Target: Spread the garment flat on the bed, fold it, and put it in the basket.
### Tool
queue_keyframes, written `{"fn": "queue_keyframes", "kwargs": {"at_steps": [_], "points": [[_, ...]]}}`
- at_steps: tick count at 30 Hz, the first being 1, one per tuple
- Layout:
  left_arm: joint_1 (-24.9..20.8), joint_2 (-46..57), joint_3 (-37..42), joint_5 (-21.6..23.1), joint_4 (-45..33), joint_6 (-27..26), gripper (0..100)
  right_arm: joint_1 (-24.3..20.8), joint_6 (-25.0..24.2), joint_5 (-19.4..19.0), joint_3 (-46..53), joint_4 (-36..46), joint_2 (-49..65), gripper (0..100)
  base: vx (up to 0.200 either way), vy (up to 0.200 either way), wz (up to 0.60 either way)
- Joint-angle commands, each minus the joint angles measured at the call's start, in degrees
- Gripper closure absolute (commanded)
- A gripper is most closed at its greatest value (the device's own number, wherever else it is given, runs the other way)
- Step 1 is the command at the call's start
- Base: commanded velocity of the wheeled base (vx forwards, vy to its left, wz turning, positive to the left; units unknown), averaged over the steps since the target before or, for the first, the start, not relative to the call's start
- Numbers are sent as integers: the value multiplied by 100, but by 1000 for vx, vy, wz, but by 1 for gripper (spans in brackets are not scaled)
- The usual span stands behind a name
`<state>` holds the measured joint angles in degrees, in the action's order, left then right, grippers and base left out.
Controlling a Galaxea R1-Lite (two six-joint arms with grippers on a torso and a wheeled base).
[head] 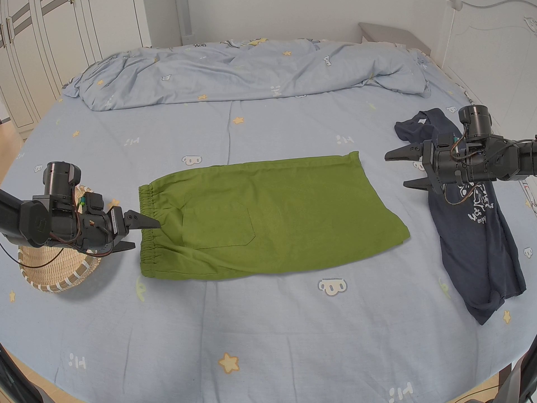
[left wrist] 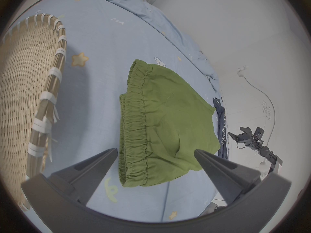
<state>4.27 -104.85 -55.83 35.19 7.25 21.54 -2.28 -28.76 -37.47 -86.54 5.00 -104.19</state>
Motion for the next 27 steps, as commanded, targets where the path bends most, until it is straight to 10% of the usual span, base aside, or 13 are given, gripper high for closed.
{"fn": "queue_keyframes", "kwargs": {"at_steps": [1, 27], "points": [[-22, -334, 11, -4, 215, 8, 0, -27, 2, -6, 32, 1, -40, 0, 0, 0, 0], [-427, -1371, -525, -311, 857, 298, 0, -71, 11, -6, 85, -16, -31, 0, 0, 0, 0]]}}
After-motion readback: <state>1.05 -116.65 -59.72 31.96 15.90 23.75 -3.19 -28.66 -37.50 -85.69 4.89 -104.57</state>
